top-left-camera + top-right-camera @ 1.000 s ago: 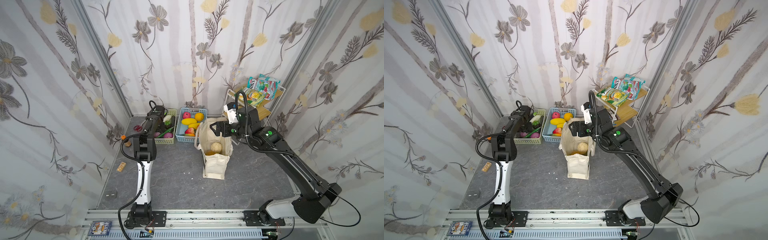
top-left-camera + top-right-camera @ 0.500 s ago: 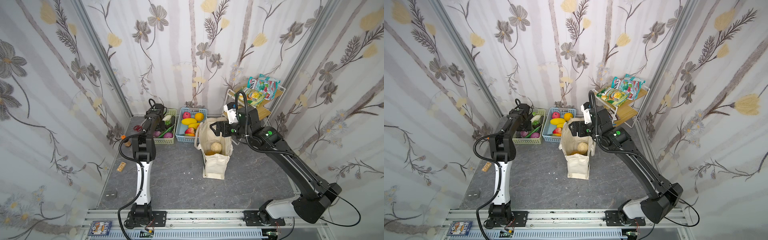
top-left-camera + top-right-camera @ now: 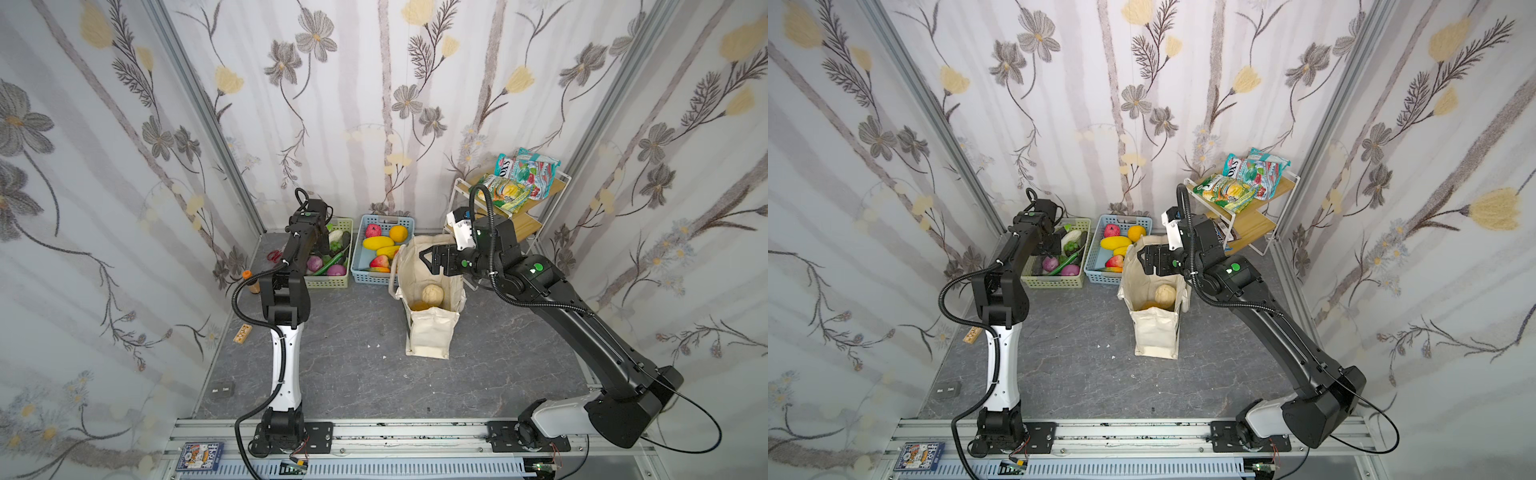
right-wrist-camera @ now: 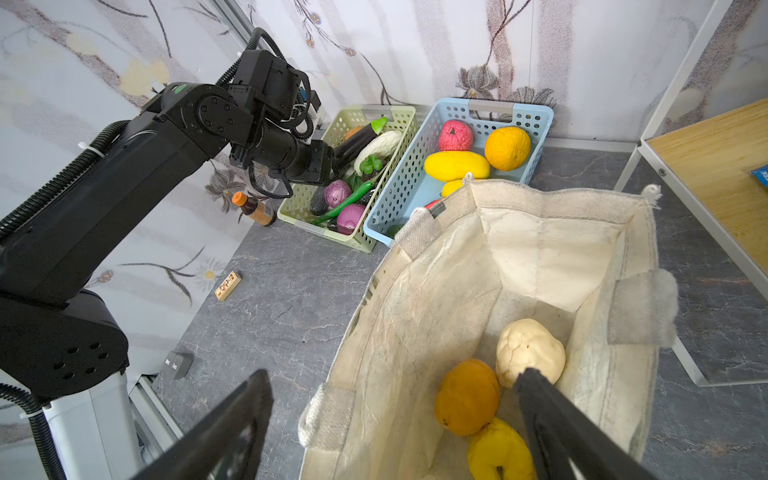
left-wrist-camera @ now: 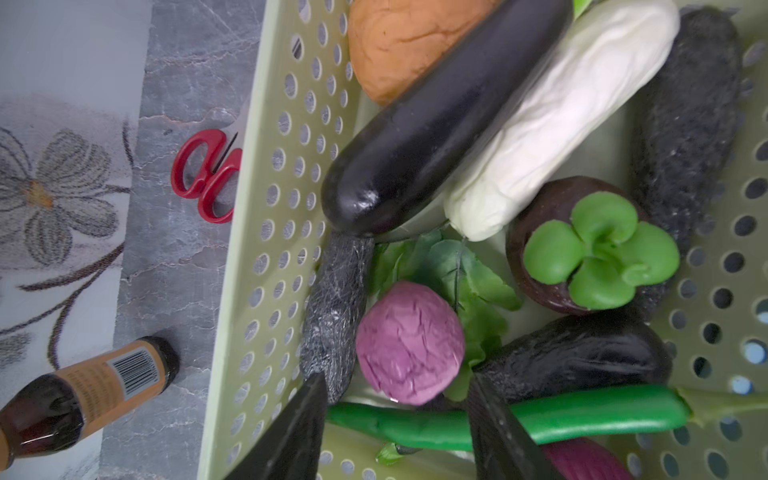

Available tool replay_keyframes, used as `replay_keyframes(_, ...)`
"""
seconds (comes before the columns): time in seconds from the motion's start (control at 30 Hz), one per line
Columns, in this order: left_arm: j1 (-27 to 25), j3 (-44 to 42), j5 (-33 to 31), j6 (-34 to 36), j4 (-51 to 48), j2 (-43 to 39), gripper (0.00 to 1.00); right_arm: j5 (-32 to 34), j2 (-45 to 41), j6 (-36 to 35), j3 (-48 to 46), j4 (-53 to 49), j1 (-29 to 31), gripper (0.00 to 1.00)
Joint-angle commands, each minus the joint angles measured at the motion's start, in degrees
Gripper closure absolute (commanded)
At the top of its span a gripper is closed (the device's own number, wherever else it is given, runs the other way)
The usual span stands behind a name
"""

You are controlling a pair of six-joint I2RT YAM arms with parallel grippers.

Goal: Place the food into the grocery bag and tie it
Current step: 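Close the left gripper on the purple onion in the green basket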

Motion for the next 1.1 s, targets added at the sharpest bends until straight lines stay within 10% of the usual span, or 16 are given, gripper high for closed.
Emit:
replay_keyframes(0.0, 0.1, 0.4, -0.8, -0.3, 0.3, -0.6, 0.37, 0.4, 0.0, 0.1, -0.3, 1.8, -0.1, 0.08)
replay_keyframes(0.17, 0.1, 1.5, -2.2, 0.8, -1.7, 3.1, 0.2, 0.2, 0.1, 0.1, -0.2, 1.8, 0.0, 0.08)
replay_keyframes(0.53, 0.3, 2.2, -3.0, 1.6, -1.2, 8.0, 0.17, 0.8, 0.0, 0.2, 0.2, 0.0, 0.1, 0.08)
replay_keyframes(1.07, 0.9, 2.2, 1.5, -0.1, -1.0, 10.0, 0.37, 1.0, 1.6, 0.0, 2.7, -0.9, 0.1, 0.08)
